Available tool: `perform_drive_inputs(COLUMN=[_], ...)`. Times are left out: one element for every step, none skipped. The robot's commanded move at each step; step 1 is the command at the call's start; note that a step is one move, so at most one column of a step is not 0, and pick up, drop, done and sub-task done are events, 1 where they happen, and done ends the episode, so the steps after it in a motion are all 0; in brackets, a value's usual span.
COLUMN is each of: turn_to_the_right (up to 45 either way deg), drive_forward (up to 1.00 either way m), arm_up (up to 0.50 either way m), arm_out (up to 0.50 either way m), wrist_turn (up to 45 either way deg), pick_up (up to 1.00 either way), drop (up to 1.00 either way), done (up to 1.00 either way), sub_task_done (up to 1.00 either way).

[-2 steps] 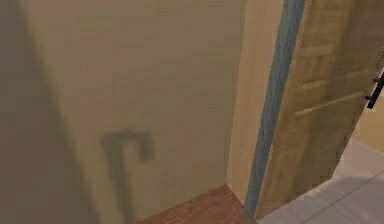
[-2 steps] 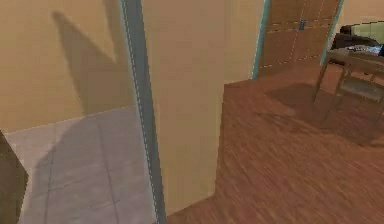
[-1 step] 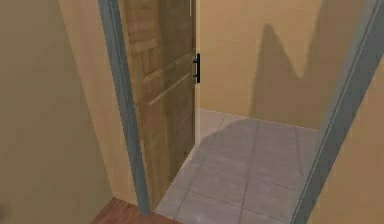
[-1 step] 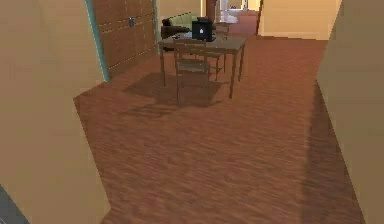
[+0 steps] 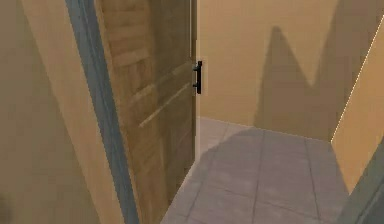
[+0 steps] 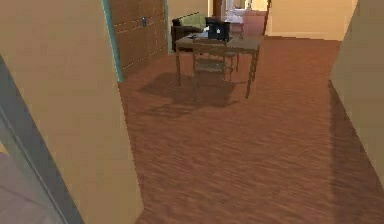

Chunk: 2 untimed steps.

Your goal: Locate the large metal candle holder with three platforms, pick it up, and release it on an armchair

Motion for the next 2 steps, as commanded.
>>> perform_drive_inputs(turn_to_the_right=[12.0, 0.0], drive_forward=[0.00, 1.00], arm_up=[0.00, 0.00], arm_out=[0.00, 0.00], wrist_turn=[0.0, 0.0], pick_up=[0.00, 0.00], drop=[0.00, 0.00], done=[0.00, 0.00], sub_task_done=[0.00, 0.00])
